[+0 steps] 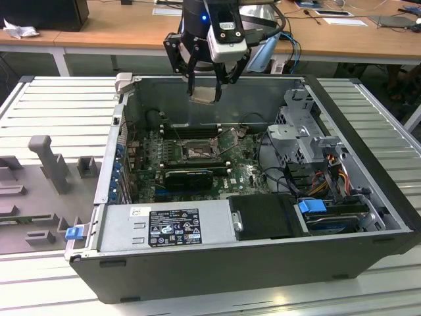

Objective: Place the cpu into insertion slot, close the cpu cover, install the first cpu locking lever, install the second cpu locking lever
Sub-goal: 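Place the cpu into insertion slot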

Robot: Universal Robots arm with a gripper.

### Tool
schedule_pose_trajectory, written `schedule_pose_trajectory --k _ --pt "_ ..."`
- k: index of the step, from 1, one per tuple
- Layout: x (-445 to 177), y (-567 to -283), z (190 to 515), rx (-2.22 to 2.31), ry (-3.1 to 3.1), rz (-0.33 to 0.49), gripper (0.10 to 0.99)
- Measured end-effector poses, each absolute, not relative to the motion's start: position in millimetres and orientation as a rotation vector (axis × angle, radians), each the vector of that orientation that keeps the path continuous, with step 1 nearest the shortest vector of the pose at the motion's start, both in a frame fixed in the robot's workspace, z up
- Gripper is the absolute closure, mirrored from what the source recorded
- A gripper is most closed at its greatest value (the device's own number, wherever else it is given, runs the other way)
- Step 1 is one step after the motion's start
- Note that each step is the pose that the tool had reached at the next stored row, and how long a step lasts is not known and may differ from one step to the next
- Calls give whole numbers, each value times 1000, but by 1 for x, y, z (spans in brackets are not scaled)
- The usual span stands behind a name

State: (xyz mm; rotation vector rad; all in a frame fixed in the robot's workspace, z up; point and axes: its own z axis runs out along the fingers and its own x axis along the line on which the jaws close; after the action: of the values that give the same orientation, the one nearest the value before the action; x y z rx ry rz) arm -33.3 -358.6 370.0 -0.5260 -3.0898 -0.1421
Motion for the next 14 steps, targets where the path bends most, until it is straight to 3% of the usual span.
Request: schedule_pose_trajectory --k 14 --pt "-33 -359 365 -757 -3049 -139 557"
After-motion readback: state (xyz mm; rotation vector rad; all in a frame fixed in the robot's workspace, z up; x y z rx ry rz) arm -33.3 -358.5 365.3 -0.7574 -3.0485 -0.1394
